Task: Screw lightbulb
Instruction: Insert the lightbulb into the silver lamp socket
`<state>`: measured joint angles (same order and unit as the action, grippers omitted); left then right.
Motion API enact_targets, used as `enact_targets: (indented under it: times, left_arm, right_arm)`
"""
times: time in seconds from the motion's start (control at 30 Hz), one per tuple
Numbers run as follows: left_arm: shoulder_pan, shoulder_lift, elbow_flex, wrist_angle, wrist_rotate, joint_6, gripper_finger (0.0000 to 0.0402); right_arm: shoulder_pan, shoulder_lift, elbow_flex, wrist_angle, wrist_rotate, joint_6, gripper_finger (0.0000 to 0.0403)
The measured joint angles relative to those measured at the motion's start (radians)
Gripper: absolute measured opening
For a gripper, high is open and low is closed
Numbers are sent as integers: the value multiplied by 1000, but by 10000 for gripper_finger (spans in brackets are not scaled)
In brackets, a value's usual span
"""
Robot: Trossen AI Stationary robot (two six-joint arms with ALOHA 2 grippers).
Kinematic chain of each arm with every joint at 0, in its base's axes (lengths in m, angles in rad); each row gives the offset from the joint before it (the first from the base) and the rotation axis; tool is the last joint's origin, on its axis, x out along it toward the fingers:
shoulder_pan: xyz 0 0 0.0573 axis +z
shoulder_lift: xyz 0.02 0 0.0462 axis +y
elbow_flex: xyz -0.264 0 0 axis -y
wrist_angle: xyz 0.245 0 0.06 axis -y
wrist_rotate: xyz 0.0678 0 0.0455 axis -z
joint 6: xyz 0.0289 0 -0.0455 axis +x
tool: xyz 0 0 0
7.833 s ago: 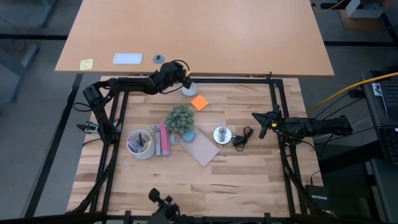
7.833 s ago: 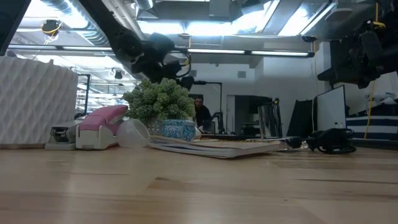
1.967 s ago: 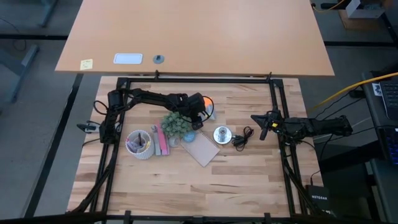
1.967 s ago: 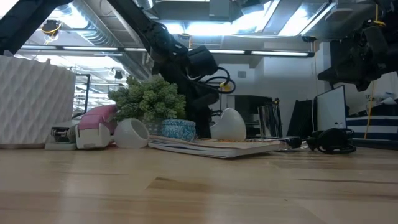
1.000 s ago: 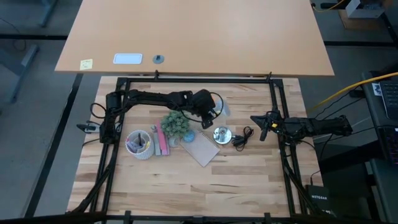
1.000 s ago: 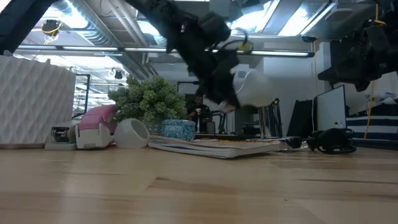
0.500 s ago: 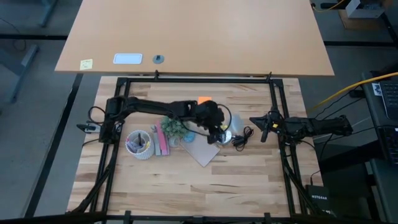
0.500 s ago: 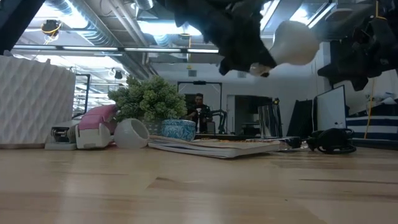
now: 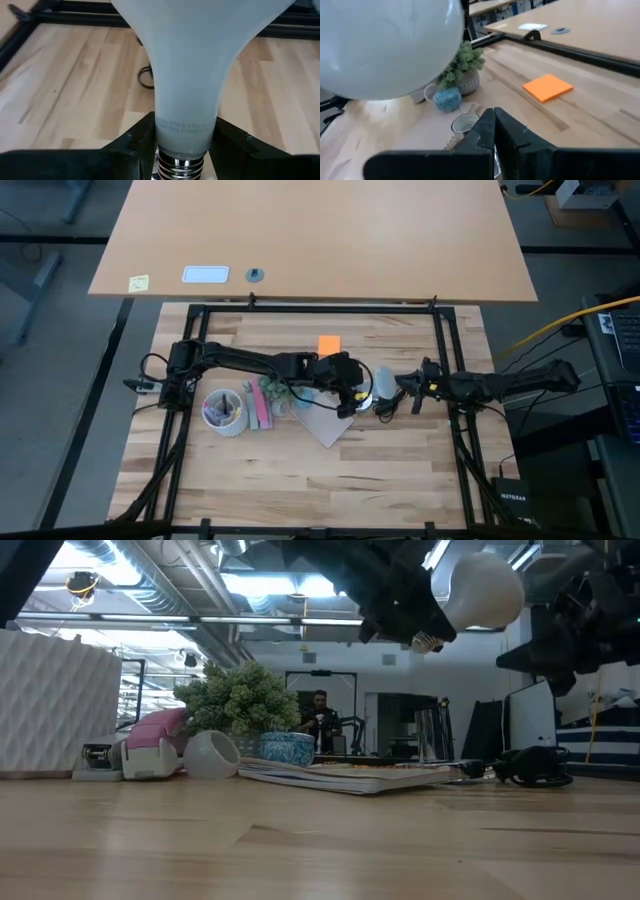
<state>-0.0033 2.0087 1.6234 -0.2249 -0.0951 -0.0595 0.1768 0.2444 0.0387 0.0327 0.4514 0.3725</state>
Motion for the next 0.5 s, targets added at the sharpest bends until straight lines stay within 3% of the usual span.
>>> enact_targets:
  times: [0.23,0.5]
  left_arm:
    - [20,3,0,2,-3,-36,138]
    - [16,48,0,9,6,-45,138]
  right_arm:
    - [0,105,0,51,0,24,5]
    - [0,187,0,241,0,-42,5]
